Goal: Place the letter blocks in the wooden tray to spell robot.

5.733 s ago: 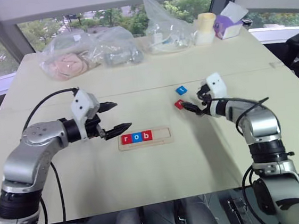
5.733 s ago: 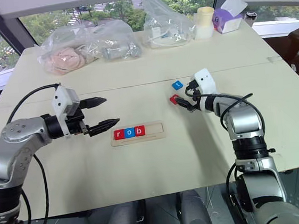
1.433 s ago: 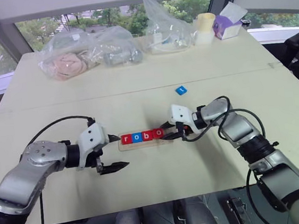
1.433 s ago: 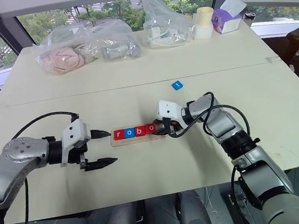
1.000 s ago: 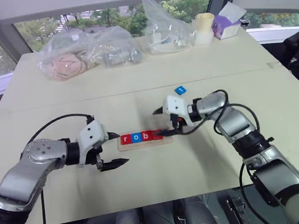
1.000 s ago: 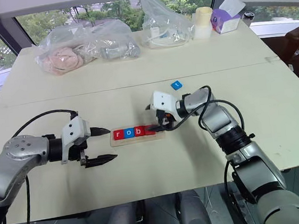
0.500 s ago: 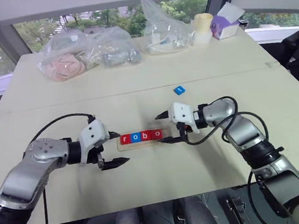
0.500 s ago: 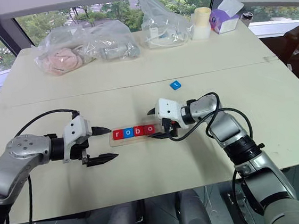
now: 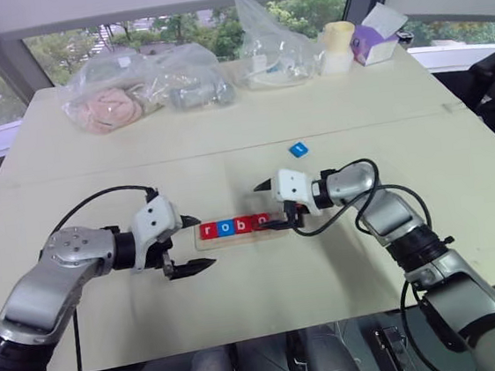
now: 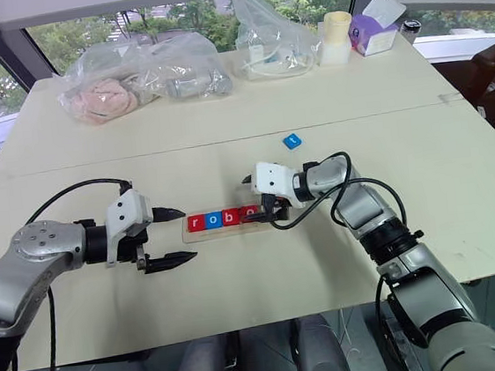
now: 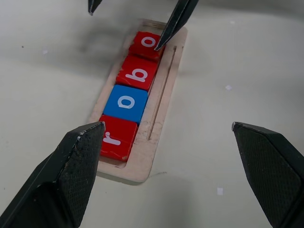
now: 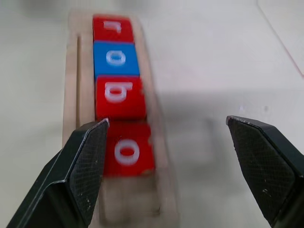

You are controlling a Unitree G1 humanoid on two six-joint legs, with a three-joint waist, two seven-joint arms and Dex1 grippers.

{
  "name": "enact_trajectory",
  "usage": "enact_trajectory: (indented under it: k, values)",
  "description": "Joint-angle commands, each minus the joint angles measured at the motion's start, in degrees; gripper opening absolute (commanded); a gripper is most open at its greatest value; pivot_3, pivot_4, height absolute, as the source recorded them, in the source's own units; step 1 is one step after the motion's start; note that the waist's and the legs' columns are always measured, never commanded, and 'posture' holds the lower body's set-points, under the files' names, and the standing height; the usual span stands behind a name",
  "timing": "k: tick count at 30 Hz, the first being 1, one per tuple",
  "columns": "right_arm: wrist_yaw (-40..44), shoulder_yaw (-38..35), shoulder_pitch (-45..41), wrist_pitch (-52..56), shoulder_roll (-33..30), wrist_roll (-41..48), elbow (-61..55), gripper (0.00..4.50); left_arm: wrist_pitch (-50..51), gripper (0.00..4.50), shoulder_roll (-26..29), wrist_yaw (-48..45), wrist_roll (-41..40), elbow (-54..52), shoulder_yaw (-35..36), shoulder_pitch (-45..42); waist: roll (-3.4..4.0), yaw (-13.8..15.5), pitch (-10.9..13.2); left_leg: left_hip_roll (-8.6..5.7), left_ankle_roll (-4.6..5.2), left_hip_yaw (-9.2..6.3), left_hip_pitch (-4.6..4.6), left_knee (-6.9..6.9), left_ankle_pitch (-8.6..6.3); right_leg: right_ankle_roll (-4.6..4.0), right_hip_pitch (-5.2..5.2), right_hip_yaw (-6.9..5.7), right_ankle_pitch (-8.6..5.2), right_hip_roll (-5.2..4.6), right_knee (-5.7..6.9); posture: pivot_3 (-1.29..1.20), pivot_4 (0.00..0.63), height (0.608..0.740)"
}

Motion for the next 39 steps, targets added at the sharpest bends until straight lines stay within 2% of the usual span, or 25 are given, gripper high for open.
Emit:
enact_trajectory:
  k: [1,3,4,7,10,16,24,27,33,39]
  values:
    - [2.08,-4.44,-0.58,3.6,-0.23,6.76,-6.77,4.07,-0.39,4.5,-0.18,0.34,-0.17,-1.03,0.77,0.13,0.0,0.02,0.0,0.0,0.0,0.0,0.0,0.0,0.0,0.0,0.0,0.0,0.0,0.0,0.0,0.0,0.15,0.74]
    - [-0.28,-8.14,-1.55,9.19,0.62,10.39,-7.68,4.07,-0.18,4.5,-0.94,0.7,-1.07,-1.13,1.44,-0.17,0.0,0.13,0.0,0.0,0.0,0.0,0.0,0.0,0.0,0.0,0.01,0.0,0.0,0.0,0.0,0.0,0.15,0.74]
    - [-4.05,-11.09,-3.02,11.2,1.14,10.97,-5.32,4.07,0.58,4.5,-2.11,1.48,-2.47,-1.1,2.47,-1.1,0.0,0.14,0.0,0.0,0.0,0.0,0.0,0.0,0.0,0.0,0.02,0.0,0.0,-0.01,-0.01,0.0,0.15,0.74]
    - [-16.61,-16.2,-6.72,13.42,1.72,7.74,4.25,4.07,1.75,4.5,-5.43,4.03,-5.16,-0.68,5.02,-4.19,-0.01,0.3,0.0,0.0,-0.01,-0.01,-0.01,0.14,0.0,-0.01,0.05,0.0,0.06,-0.03,0.02,0.0,0.15,0.74]
    - [-23.74,-18.59,-8.76,14.34,2.61,6.52,12.63,4.07,2.01,4.5,-9.29,7.48,-6.39,1.13,6.69,-8.02,-0.06,0.35,-0.04,-0.02,-0.03,-0.01,0.01,0.16,0.02,-0.02,0.1,0.0,0.13,-0.03,0.0,0.0,0.15,0.74]
    - [-29.16,-19.55,-12.78,8.68,5.77,5.24,27.66,4.07,1.61,4.5,-10.99,8.93,-5.71,2.91,6.03,-11.02,-0.07,-0.65,-0.04,-0.02,0.01,0.07,-0.01,0.02,0.02,0.1,0.02,0.06,0.33,0.01,0.01,0.0,0.15,0.74]
    - [-35.52,-19.27,-19.53,-0.17,9.62,1.92,48.67,4.07,1.39,4.5,-11.09,9.62,-4.98,3.05,5.71,-10.01,-0.06,-0.19,-0.04,-0.01,0.01,-0.01,0.03,0.08,0.03,0.09,-0.03,0.06,0.27,0.05,0.29,0.0,0.15,0.74]
    - [-37.86,-19.63,-20.76,-1.77,9.77,0.99,53.5,3.17,1.82,4.5,-10.9,10.14,-5.18,2.28,5.96,-9.48,-0.07,-0.16,-0.04,-0.03,0.01,0.01,0.02,0.1,0.03,0.05,-0.02,0.09,0.28,0.02,0.28,0.0,0.15,0.74]
    - [-38.22,-20.28,-21.09,-3.1,9.78,0.53,55.95,0.03,2.19,4.5,-10.59,10.97,-5.37,0.92,6.2,-7.9,-0.08,-0.3,-0.05,-0.03,0.01,0.0,0.08,0.1,0.03,0.06,0.02,0.1,0.29,0.02,0.3,0.0,0.15,0.74]
    - [-37.65,-20.64,-20.94,-5.08,10.04,0.66,55.4,0.03,1.78,4.5,-10.66,10.71,-5.03,1.82,5.24,-8.63,-0.08,-0.28,-0.05,-0.03,0.0,-0.01,0.11,0.12,0.03,-0.03,0.04,0.11,0.17,0.02,0.33,0.0,0.15,0.74]
